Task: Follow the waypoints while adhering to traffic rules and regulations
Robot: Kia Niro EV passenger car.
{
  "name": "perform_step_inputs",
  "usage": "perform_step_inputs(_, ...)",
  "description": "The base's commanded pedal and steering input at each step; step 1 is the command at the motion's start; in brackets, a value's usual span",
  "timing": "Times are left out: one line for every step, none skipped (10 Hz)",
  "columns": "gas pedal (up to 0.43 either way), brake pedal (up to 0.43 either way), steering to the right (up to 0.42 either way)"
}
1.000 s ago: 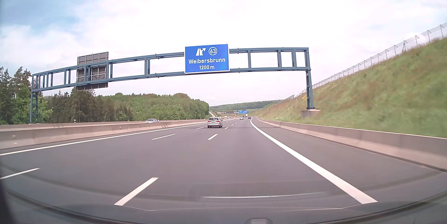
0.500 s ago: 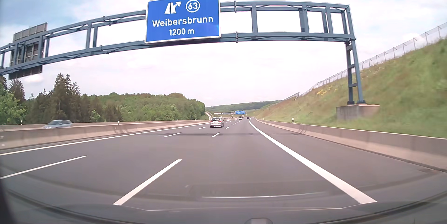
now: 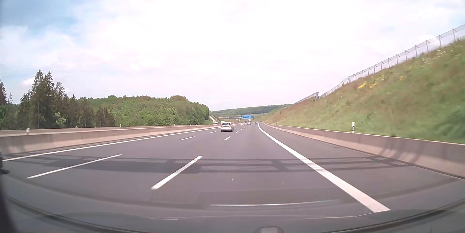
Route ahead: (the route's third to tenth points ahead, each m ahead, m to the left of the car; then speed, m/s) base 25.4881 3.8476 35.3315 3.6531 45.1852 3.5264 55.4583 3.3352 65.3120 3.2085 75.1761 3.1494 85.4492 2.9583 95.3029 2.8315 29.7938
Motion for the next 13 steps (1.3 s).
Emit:
perform_step_inputs(0.13, 0.0, 0.003)
perform_step_inputs(0.13, 0.0, 0.003)
perform_step_inputs(0.13, 0.0, 0.003)
perform_step_inputs(0.13, 0.0, 0.003)
perform_step_inputs(0.13, 0.0, 0.003)
perform_step_inputs(0.13, 0.0, 0.003)
perform_step_inputs(0.13, 0.0, 0.003)
perform_step_inputs(0.13, 0.0, 0.003)
perform_step_inputs(0.177, 0.0, 0.003)
perform_step_inputs(0.189, 0.0, 0.003)
perform_step_inputs(0.189, 0.0, 0.003)
perform_step_inputs(0.189, 0.0, 0.003)
perform_step_inputs(0.189, 0.0, 0.002)
